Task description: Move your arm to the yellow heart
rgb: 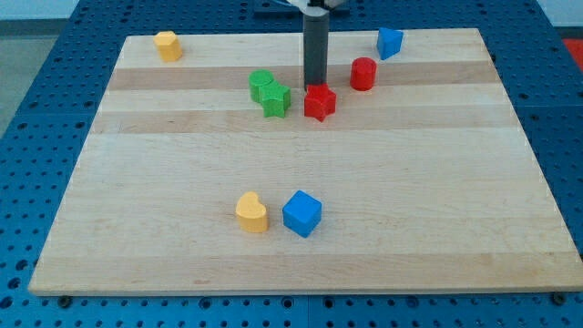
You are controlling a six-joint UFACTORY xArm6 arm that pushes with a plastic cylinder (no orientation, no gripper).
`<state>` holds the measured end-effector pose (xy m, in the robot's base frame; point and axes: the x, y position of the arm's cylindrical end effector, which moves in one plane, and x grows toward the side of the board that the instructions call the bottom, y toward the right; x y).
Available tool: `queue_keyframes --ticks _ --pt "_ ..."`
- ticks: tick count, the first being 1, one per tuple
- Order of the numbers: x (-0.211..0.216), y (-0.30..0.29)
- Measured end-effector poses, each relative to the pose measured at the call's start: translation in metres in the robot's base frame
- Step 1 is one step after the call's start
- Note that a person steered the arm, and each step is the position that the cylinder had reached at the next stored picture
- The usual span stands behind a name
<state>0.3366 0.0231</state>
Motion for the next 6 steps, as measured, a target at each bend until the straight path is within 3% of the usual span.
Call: queue_keyframes --ticks 2,3,6 --pt "0.006 0.095" --pt "-0.004 0.107" --pt "-0.022 0.063"
